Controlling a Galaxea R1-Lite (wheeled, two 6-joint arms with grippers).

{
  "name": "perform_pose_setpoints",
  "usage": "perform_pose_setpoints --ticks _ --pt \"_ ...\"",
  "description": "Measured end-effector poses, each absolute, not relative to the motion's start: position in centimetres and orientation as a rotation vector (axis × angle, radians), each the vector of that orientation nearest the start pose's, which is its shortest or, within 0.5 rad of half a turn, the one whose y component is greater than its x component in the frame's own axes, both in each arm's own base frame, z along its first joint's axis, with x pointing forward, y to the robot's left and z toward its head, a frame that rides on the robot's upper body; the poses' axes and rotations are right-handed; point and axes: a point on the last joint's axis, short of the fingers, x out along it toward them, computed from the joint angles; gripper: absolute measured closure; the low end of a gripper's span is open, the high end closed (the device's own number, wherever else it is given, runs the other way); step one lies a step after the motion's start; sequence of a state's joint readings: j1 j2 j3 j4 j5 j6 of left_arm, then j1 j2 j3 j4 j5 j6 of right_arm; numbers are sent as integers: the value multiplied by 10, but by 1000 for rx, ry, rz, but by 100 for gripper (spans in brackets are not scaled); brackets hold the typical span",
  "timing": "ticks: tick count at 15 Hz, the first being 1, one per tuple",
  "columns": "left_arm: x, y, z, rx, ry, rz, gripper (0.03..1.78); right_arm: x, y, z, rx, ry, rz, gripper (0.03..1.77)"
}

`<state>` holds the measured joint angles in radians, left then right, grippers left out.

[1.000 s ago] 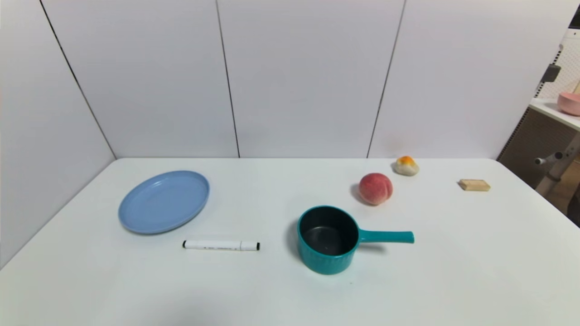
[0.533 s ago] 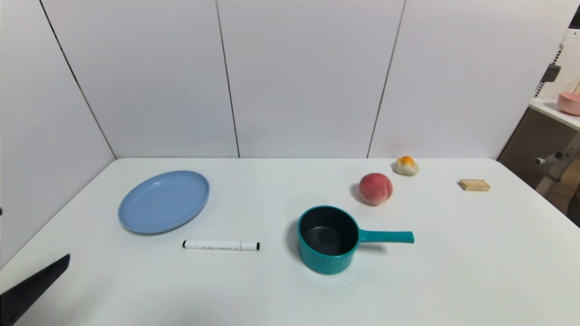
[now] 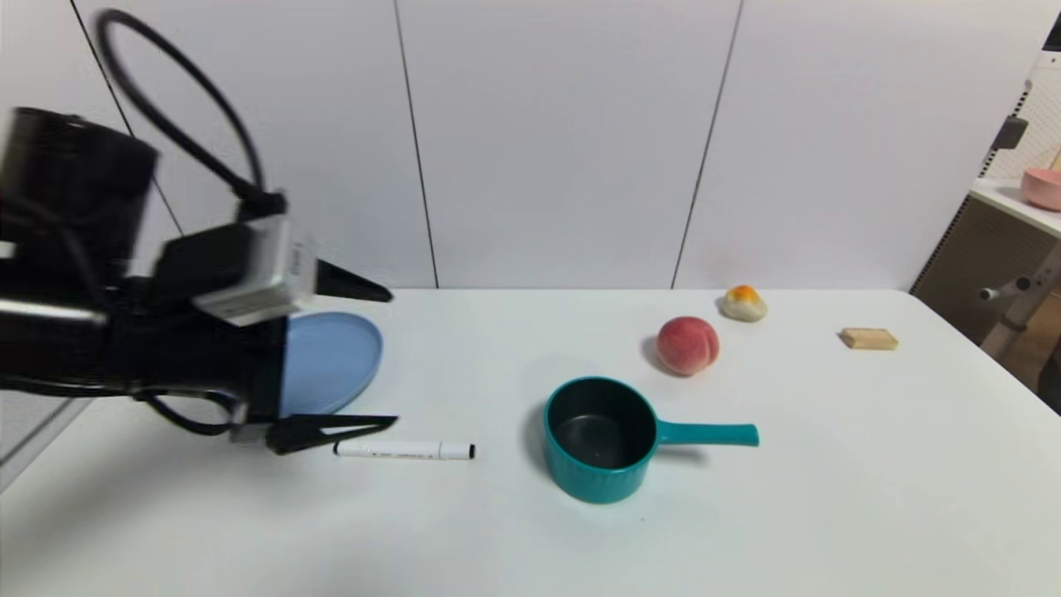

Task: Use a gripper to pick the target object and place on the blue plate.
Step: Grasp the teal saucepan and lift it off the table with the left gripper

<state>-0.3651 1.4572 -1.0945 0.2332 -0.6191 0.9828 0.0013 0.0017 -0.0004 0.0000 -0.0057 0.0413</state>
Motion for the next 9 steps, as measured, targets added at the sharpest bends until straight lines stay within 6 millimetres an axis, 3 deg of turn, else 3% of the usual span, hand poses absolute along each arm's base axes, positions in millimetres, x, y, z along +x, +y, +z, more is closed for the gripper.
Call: perform_pose_setpoints --ticks 2,5,9 --pt "236 -146 234 798 147 -1310 12 -23 0 76 41 2 -5 10" --pt "249 -206 206 816 230 -1425 12 -23 0 75 41 2 -5 10" --pt "258 -246 177 836 340 -1424 12 -23 0 76 41 2 -5 10"
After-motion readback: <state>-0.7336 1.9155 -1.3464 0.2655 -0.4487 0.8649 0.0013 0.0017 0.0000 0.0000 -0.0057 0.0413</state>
